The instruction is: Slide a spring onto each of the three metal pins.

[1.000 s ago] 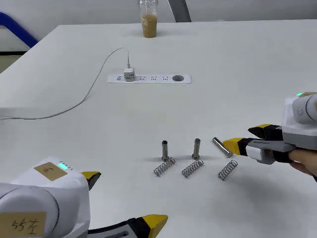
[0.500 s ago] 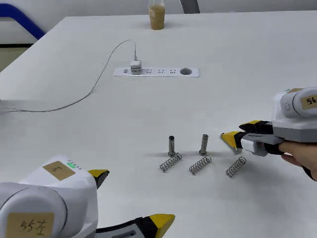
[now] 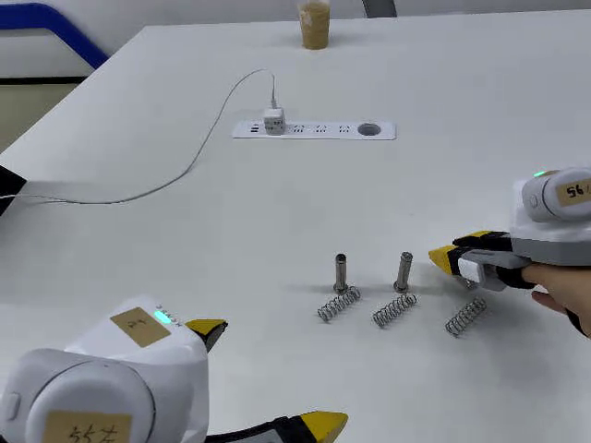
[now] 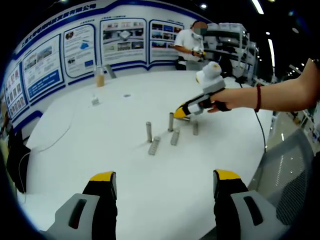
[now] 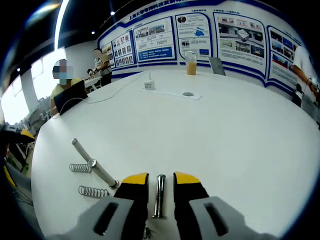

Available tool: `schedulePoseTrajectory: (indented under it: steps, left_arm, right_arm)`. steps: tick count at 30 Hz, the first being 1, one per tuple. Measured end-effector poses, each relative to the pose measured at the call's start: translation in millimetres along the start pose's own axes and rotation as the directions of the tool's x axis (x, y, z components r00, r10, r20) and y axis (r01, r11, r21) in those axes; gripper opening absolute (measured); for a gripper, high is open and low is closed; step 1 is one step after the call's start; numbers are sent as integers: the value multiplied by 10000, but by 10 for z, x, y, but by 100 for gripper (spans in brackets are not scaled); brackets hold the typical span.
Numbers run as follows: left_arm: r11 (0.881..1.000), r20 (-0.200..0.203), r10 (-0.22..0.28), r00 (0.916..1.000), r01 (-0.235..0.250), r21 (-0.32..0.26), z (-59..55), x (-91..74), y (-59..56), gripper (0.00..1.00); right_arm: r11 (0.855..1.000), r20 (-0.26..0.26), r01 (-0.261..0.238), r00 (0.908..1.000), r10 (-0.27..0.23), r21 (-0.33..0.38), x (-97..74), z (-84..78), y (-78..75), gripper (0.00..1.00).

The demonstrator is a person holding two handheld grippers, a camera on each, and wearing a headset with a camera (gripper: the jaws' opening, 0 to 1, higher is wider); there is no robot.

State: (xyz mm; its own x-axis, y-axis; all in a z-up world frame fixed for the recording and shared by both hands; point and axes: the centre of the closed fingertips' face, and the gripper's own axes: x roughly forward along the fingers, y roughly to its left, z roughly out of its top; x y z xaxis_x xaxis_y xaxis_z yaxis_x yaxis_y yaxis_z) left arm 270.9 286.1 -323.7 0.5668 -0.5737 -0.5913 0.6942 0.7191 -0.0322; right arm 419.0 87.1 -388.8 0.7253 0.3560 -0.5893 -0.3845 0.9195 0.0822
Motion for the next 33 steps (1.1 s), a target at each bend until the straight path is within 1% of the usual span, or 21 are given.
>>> schedulePoseTrajectory:
  steps: [3,8,11,12,15,18,21,25,26,28,33]
  left_arm:
    - [10000,-54,17,10000,-17,33,-14,1,2,80]
    - [10000,-24,77,10000,-77,13,-13,-18,26,80]
    - [9999,-62,163,9998,-163,19,-26,-28,55,80]
    - [9998,-98,188,9998,-188,27,-33,-31,64,80]
    - [9997,-109,255,9996,-255,-17,-39,-43,98,81]
    - [9994,-38,329,9995,-329,-53,-24,-61,130,81]
    - [9990,192,382,9991,-377,-251,16,-74,152,82]
    - [9987,349,443,9984,-434,-270,61,-77,165,82]
    - [9986,415,451,9981,-439,-299,78,-80,167,82]
    - [9984,487,478,9977,-463,-312,97,-86,167,82]
    - [9978,545,556,9970,-535,-391,103,-85,169,81]
  right_arm:
    - [10000,-216,8,9998,-10,-72,22,-41,1,18]
    - [9998,-301,9,9995,-14,-186,38,-51,9,15]
    - [9999,-473,91,9988,-85,129,40,-97,25,14]
    - [10000,-404,82,9992,-80,39,49,-81,23,12]
    - [9999,-463,139,9988,-143,-84,67,-81,24,9]
    - [9997,-488,227,9986,-221,119,69,-79,15,9]
    - [9990,-557,284,9981,-264,348,73,-77,11,9]
    - [9974,-723,317,9970,-270,645,75,-72,-6,9]
    - [9962,-691,302,9973,-245,820,62,-64,-7,9]
    - [9954,-583,330,9979,-278,901,28,-32,-18,9]
    - [9918,-452,509,9979,-458,1170,-73,24,-47,9]
